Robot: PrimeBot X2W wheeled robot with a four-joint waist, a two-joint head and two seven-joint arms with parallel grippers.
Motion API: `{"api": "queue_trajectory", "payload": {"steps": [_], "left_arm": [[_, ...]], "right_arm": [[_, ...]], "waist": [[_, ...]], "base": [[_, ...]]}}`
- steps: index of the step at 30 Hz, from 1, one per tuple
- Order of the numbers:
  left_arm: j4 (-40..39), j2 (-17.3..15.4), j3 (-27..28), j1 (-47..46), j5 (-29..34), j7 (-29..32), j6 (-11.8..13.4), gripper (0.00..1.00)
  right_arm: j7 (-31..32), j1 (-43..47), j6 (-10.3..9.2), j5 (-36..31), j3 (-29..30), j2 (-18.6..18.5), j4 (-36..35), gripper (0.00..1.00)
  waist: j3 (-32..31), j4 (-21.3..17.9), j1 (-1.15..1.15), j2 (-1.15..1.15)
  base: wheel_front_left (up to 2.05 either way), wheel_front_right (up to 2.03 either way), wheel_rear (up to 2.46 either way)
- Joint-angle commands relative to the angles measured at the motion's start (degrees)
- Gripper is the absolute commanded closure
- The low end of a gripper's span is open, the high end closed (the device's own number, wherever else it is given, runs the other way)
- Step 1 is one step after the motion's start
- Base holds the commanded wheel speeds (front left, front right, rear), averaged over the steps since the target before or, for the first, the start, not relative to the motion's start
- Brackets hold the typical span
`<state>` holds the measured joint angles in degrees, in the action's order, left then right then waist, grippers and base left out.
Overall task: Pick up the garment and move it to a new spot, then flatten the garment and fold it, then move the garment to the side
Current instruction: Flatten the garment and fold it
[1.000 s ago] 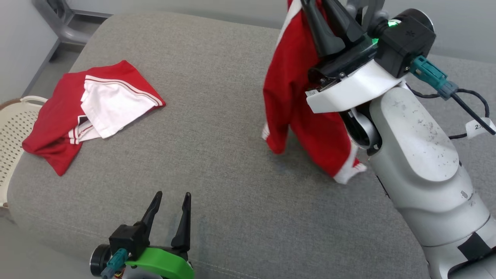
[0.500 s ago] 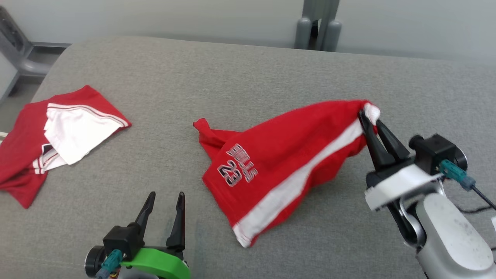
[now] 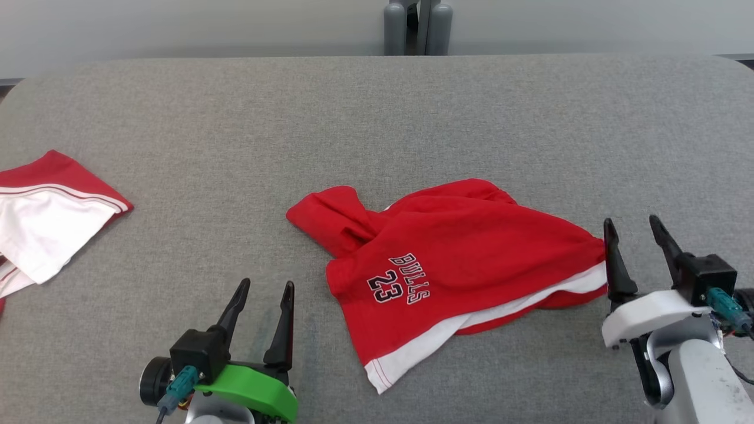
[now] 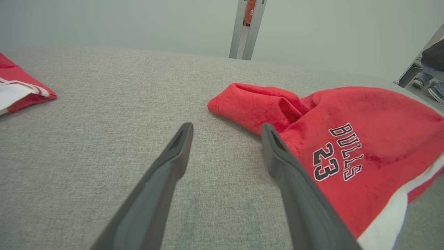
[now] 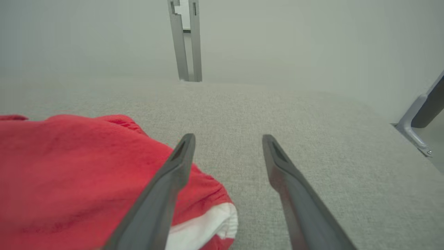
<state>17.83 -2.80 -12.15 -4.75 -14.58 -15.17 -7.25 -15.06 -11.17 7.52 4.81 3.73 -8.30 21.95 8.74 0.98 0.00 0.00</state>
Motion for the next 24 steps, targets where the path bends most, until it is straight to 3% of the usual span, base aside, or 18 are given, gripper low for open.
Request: {"api": "queue_trajectory", "payload": {"steps": [1,7,16,24], "left_arm": [[-0.1,-0.2,-0.1,0.0,-0.4,0.0,-0.2,0.0],[0.6,-0.2,-3.6,1.3,-1.2,0.0,-0.3,0.0],[7.9,-1.6,-18.9,1.6,-6.9,0.0,-0.3,0.0],[12.3,-3.5,-28.0,-1.5,-16.3,0.0,-0.3,0.0]], "right_arm": [[-0.2,-0.5,-0.05,-1.3,0.5,0.8,-2.4,0.0],[-0.2,1.4,-0.06,-2.9,0.6,3.7,-9.8,0.0],[-0.2,2.5,-0.06,-3.0,-1.3,4.7,-9.7,0.0],[-0.2,2.1,-0.06,-3.4,-0.9,4.7,-9.4,0.0]], "waist": [[-0.4,-0.3,0.0,0.0],[-1.4,-0.6,0.0,0.0],[-1.5,-1.0,0.0,0.0],[-1.2,-1.0,0.0,0.0]], "base": [[0.0,0.0,0.0],[0.0,0.0,0.0],[0.0,0.0,0.0],[0.0,0.0,0.0]]}}
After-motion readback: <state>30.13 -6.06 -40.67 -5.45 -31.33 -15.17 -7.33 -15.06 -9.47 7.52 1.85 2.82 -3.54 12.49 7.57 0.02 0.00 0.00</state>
